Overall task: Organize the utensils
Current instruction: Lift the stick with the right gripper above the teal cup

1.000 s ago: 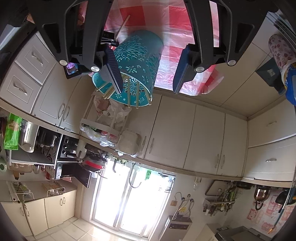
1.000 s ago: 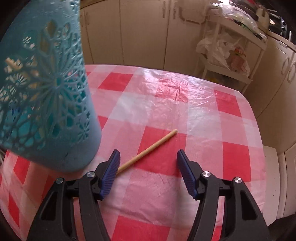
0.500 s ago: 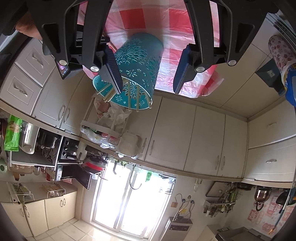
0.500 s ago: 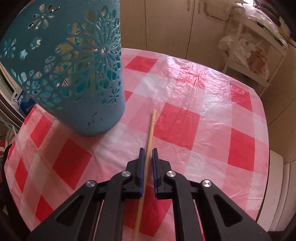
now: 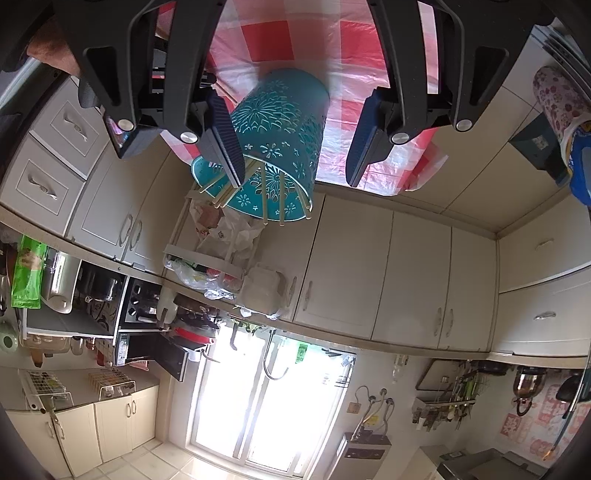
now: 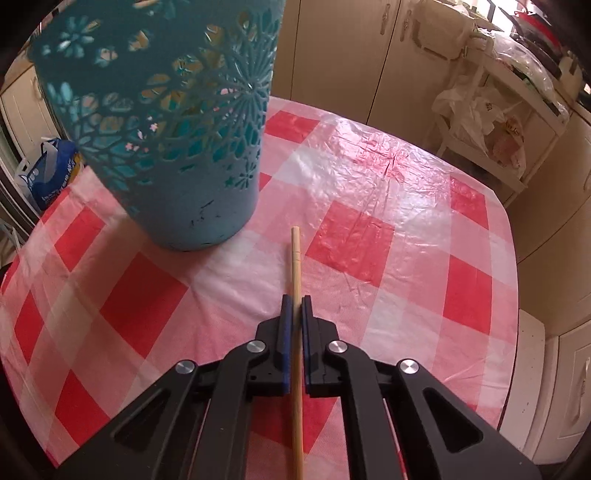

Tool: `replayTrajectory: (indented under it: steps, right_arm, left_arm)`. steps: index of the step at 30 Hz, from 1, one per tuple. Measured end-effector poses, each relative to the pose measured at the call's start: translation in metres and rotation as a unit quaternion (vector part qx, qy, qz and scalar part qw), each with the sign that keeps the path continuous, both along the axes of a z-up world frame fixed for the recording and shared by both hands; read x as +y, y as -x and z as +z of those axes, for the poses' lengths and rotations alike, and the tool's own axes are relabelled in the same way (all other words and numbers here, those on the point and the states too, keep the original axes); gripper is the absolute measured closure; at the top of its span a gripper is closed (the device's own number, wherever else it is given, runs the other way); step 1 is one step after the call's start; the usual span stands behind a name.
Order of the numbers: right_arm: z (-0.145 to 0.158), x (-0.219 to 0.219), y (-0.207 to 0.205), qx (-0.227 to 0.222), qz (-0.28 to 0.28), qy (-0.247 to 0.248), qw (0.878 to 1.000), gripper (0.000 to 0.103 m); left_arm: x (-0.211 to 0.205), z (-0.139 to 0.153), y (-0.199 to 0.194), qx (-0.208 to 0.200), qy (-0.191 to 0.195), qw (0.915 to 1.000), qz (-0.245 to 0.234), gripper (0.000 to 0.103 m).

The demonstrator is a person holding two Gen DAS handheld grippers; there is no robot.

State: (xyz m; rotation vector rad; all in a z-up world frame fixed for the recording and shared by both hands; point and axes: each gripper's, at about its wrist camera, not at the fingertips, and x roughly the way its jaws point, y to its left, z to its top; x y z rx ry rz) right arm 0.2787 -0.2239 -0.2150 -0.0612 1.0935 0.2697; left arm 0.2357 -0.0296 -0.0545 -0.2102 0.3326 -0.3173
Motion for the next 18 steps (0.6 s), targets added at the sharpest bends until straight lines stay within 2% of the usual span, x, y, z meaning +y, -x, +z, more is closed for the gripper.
replayTrajectory:
  steps: [2, 4, 6, 8, 10, 13, 18]
  right_arm:
    - [0.010, -0.003, 0.018, -0.028, -0.014, -0.032, 0.999, 0.098]
    - [0.025, -0.008, 0.036, -0.081, -0.028, -0.083, 0.993, 0.097]
    - [0.043, -0.008, 0.058, -0.142, -0.041, -0.129, 0.981, 0.097]
    - [0.055, -0.004, 0.069, -0.171, -0.049, -0.145, 0.973, 0.097]
    - [0.068, -0.007, 0.078, -0.215, -0.054, -0.187, 0.957, 0.097]
    - [0.097, -0.013, 0.086, -0.291, -0.081, -0.228, 0.926, 0.097]
    - [0.147, -0.011, 0.079, -0.428, -0.119, -0.290, 0.848, 0.097]
  left_arm:
    - [0.000, 0.001, 0.001, -0.003, -0.002, 1.0000, 0.003, 0.049]
    - [0.001, 0.001, 0.003, -0.007, -0.001, 0.9999, 0.007, 0.049]
    - [0.001, 0.001, 0.004, -0.007, 0.001, 0.9999, 0.011, 0.049]
    - [0.002, 0.000, 0.004, -0.004, 0.001, 0.9999, 0.013, 0.049]
    - [0.003, 0.001, 0.006, -0.006, 0.000, 0.9998, 0.017, 0.049]
    - [0.006, 0.001, 0.010, -0.014, 0.004, 0.9995, 0.028, 0.049]
    - [0.014, 0.004, 0.017, -0.029, 0.024, 0.9976, 0.058, 0.049]
